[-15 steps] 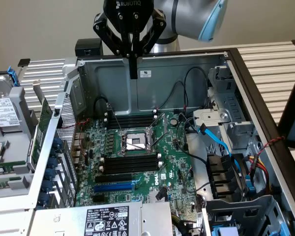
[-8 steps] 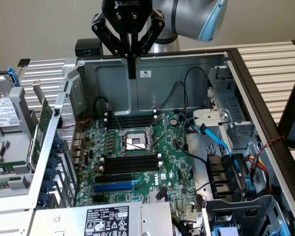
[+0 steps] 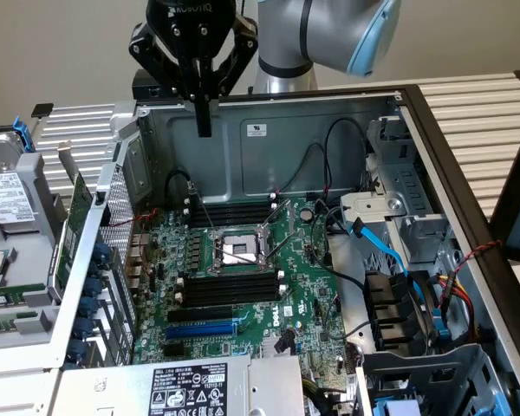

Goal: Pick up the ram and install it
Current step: 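Reach for the ram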

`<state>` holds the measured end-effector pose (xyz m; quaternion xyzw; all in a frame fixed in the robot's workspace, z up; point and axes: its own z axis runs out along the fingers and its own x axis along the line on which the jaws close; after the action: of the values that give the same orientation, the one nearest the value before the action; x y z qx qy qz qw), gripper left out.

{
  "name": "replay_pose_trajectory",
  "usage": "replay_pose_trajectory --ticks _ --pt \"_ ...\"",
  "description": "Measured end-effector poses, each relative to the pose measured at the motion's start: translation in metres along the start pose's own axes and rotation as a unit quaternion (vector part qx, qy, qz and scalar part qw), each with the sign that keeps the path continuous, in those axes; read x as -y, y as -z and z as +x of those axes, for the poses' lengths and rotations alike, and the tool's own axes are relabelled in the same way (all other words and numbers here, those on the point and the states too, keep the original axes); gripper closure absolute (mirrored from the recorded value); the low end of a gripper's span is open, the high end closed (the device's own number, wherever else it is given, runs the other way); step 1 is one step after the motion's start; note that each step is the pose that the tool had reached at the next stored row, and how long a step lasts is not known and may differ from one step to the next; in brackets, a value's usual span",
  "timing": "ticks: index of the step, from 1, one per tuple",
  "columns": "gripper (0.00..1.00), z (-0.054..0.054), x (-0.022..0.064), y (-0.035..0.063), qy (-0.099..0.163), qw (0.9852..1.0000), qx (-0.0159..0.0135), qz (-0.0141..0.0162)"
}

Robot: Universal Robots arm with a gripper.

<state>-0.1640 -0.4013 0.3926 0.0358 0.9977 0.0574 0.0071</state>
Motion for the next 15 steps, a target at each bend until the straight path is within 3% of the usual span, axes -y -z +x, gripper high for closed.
replay_pose_trajectory --ticks 6,10,15 --pt "0.89 0.027 0.0048 0.0009 0.000 0.9999 -0.0024 -0.0163" --pt "0.89 0.045 0.0085 0.0014 -0.001 0.9997 -0.0032 -0.0231" --pt "0.89 0.067 0.0133 0.0022 -0.001 0.9996 -0.0038 -0.0286"
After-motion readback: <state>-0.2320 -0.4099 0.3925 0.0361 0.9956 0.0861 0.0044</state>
